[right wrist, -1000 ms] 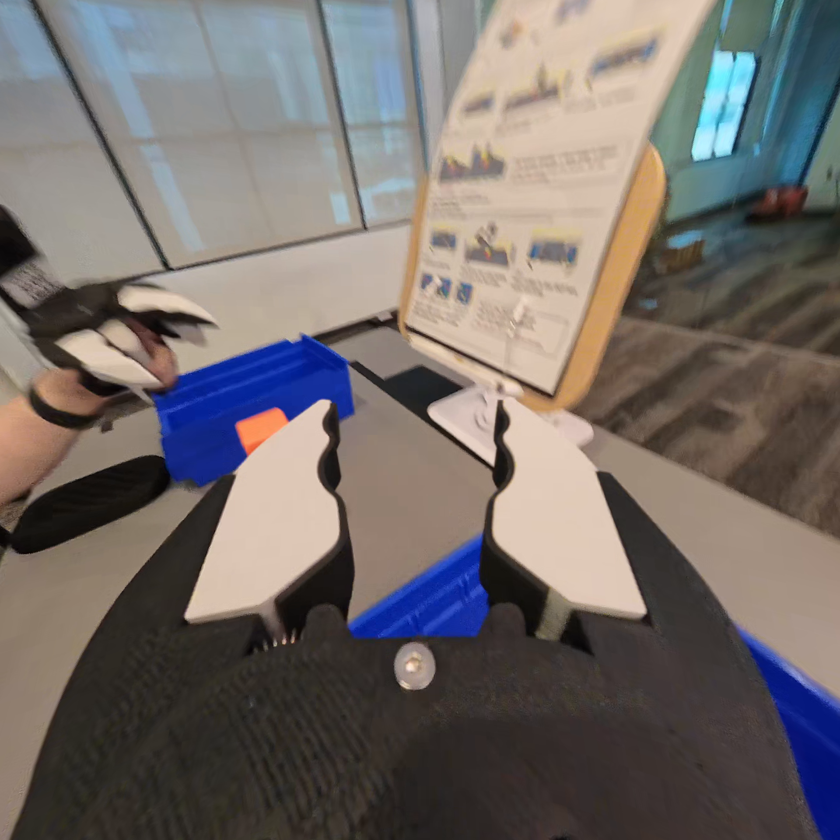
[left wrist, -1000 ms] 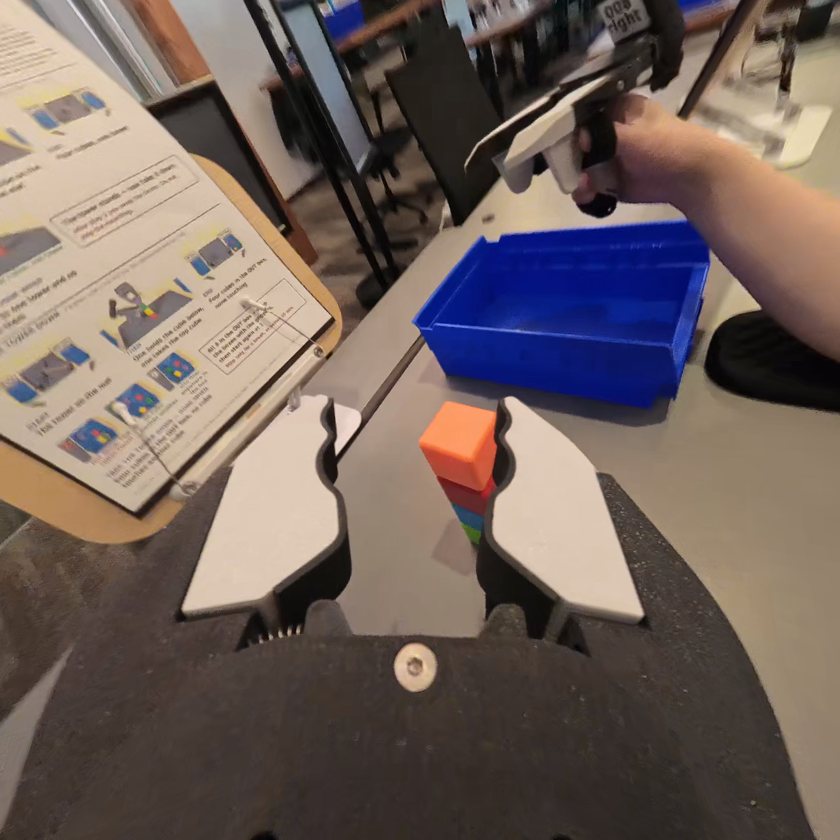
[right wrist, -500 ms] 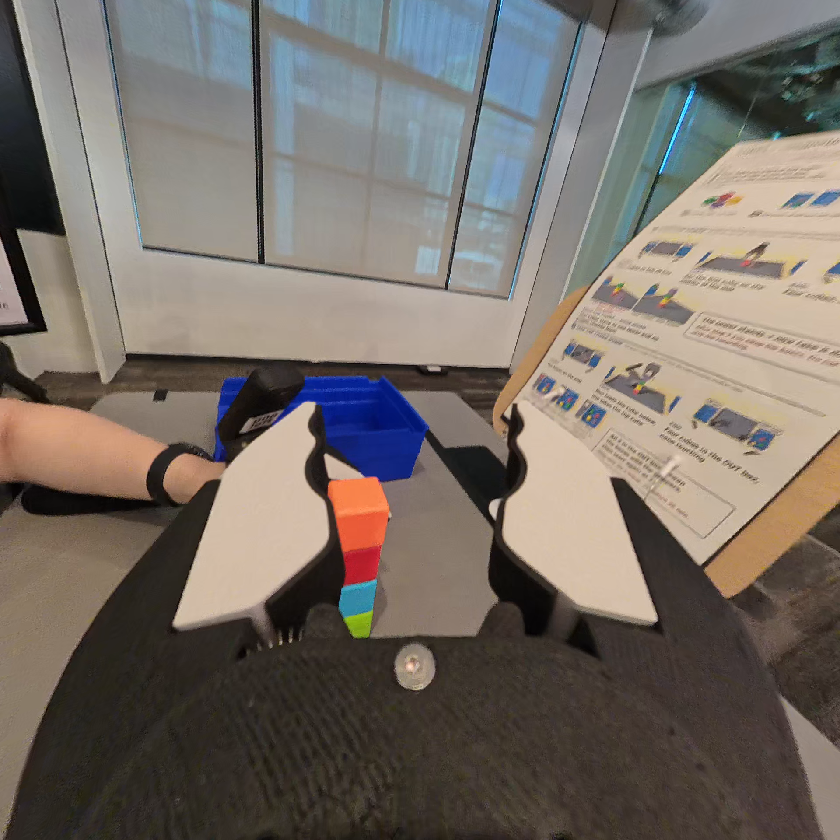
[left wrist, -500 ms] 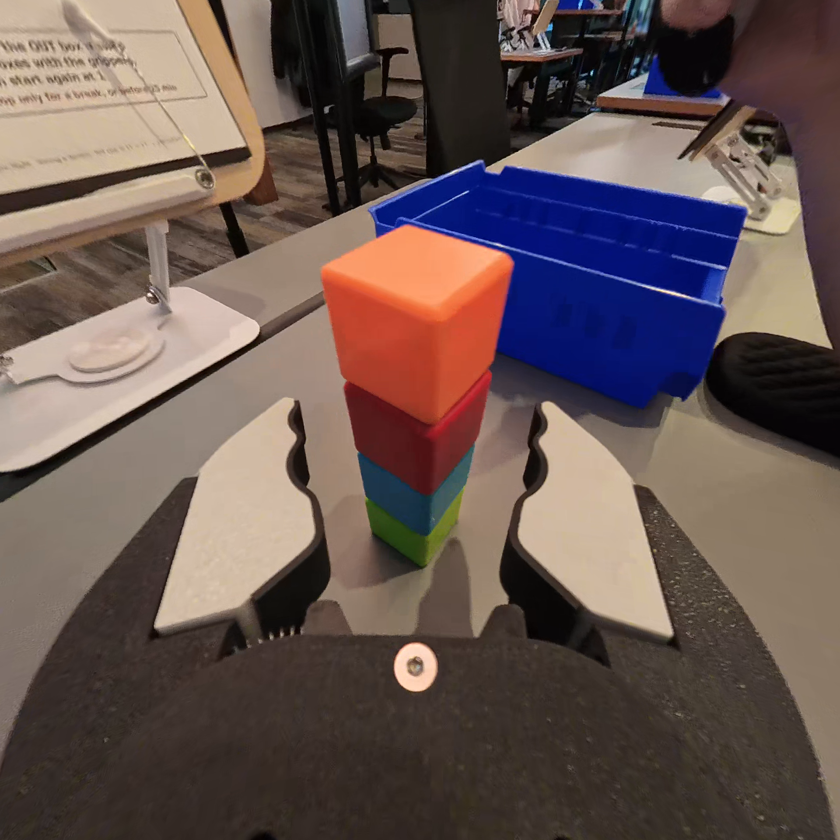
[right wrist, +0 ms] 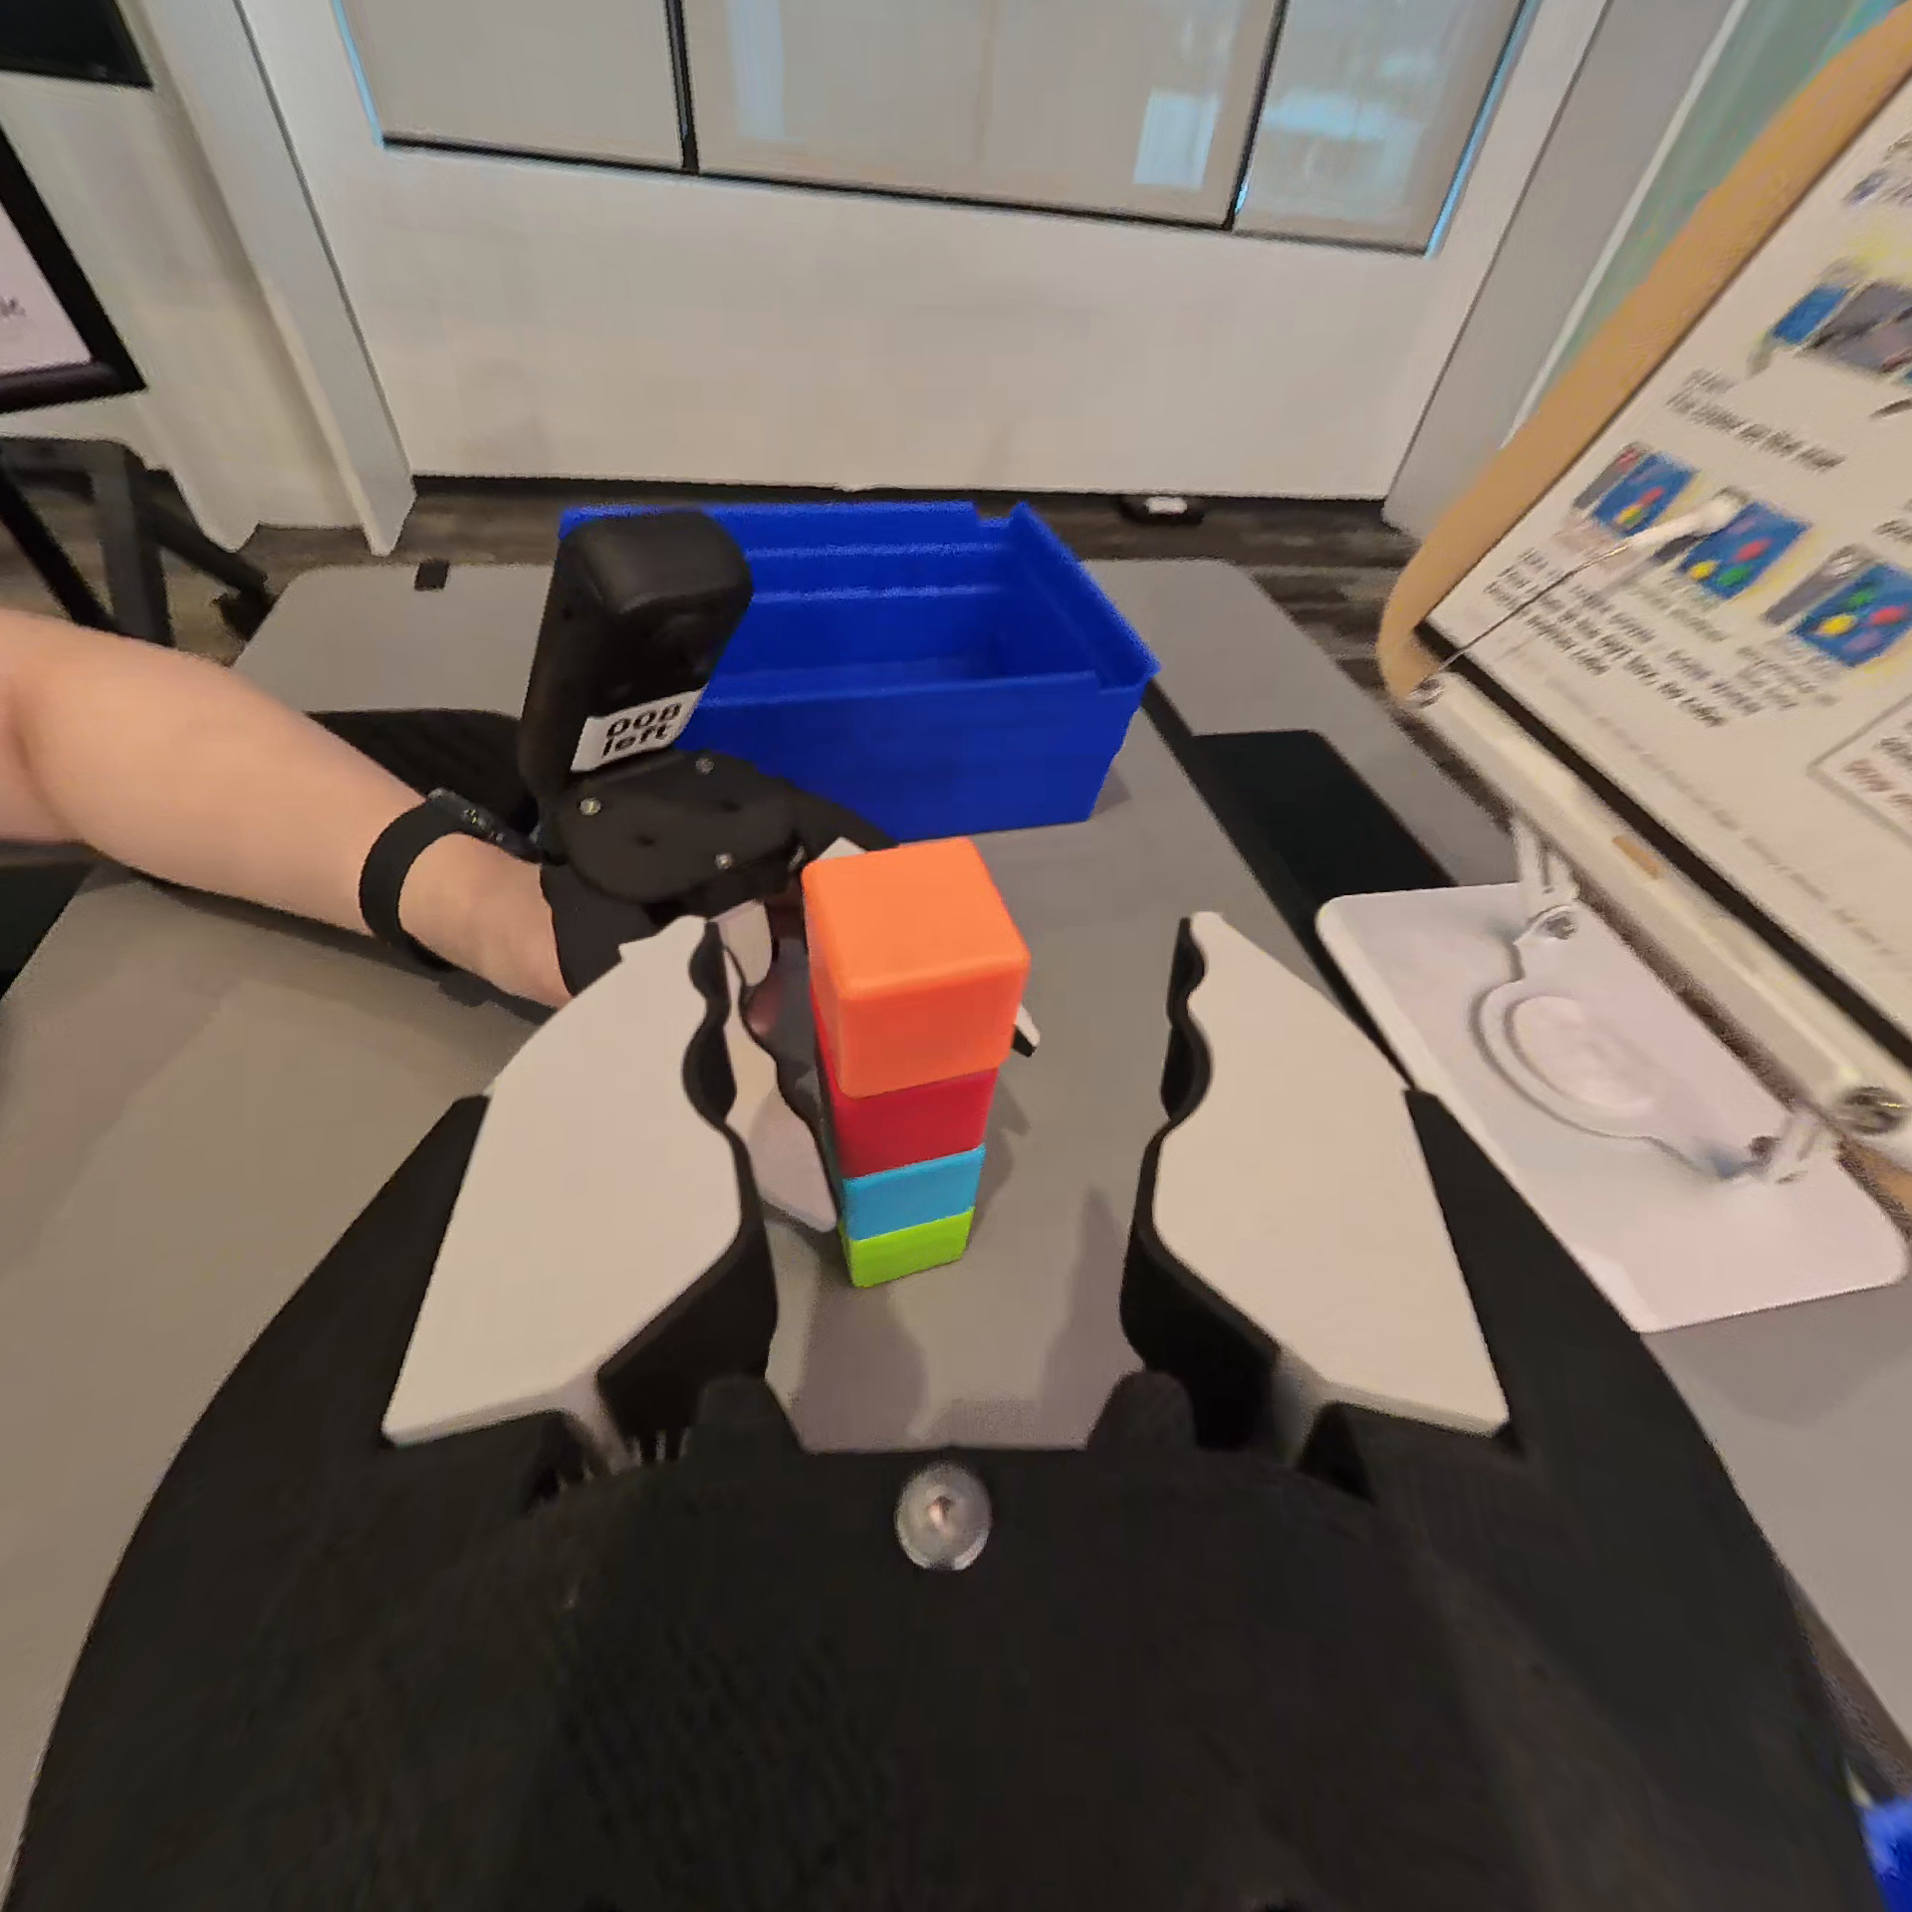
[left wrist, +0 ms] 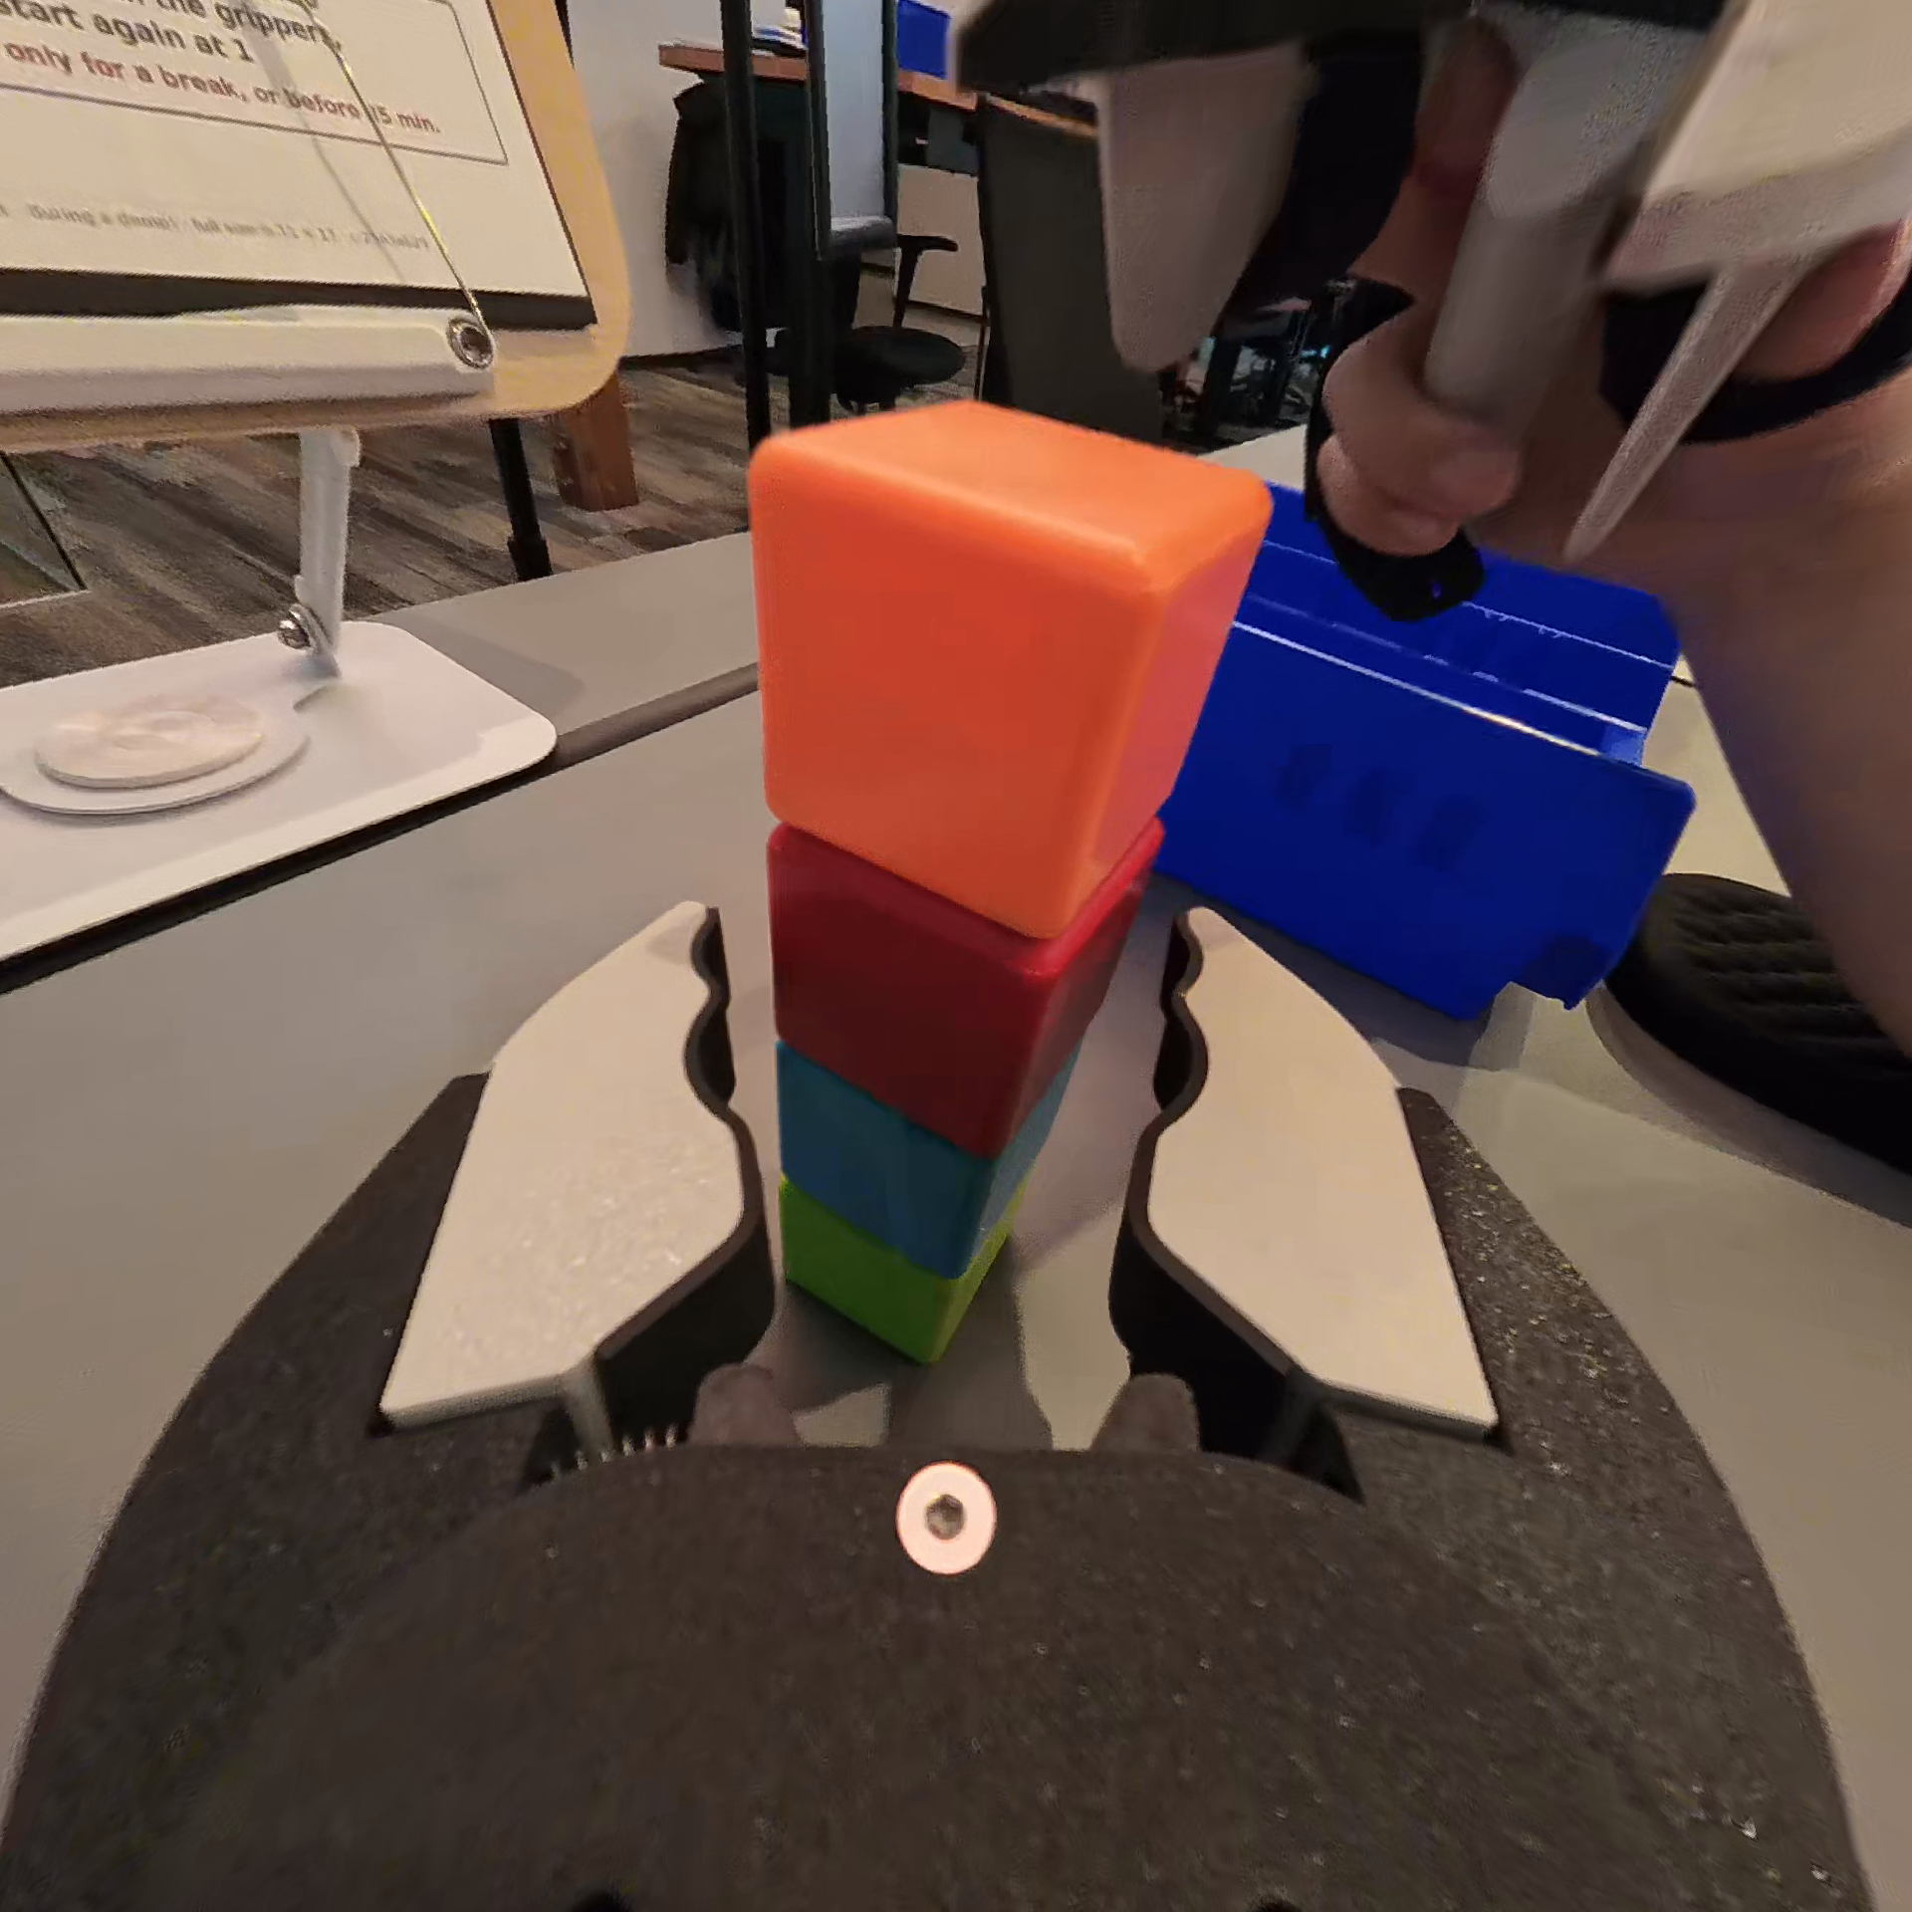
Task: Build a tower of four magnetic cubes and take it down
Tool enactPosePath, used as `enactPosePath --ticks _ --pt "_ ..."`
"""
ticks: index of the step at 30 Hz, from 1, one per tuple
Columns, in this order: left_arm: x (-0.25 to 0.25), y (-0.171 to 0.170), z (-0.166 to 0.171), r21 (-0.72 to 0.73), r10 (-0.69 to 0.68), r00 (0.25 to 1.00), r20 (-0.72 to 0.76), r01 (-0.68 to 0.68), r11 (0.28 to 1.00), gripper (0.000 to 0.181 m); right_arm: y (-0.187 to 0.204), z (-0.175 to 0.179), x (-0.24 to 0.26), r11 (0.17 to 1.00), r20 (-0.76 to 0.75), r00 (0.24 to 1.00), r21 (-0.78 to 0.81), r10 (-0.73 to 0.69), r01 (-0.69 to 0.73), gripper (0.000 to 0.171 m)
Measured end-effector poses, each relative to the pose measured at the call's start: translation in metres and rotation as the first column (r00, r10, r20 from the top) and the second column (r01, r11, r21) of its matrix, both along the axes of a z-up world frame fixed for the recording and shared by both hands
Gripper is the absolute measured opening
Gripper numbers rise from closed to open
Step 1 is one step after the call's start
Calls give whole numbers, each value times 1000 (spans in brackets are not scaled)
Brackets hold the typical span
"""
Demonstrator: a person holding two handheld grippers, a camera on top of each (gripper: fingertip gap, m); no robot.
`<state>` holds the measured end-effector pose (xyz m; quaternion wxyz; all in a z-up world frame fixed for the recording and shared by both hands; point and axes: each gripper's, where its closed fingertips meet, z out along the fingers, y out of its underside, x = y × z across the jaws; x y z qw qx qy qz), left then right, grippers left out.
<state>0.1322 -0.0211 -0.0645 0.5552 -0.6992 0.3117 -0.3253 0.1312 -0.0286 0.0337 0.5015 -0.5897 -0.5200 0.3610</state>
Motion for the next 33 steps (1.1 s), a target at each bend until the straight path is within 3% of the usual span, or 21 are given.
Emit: enactPosePath --ticks 4,8,11,14,25,33 --pt "1 3 0 9 -3 1000 10 3 1000 64 0 -23 -15 1000 68 997 -25 20 -18 83" --pt "3 0 0 41 -20 1000 2 20 999 62 1 -37 -24 999 95 995 -44 25 -21 81" --pt "4 -4 -1 32 -48 999 8 48 998 61 0 -47 -28 997 130 991 -79 35 -25 73" --pt "6 -8 -1 28 -71 997 7 70 997 61 -6 -49 -29 995 141 987 -68 77 -68 52" --pt "10 -11 -2 32 -94 995 -27 95 995 61 -11 -50 -25 987 165 981 -139 106 -83 51" --pt "10 -11 -3 12 -103 994 -36 103 995 60 -12 -50 -25 992 194 976 -98 97 -80 51"
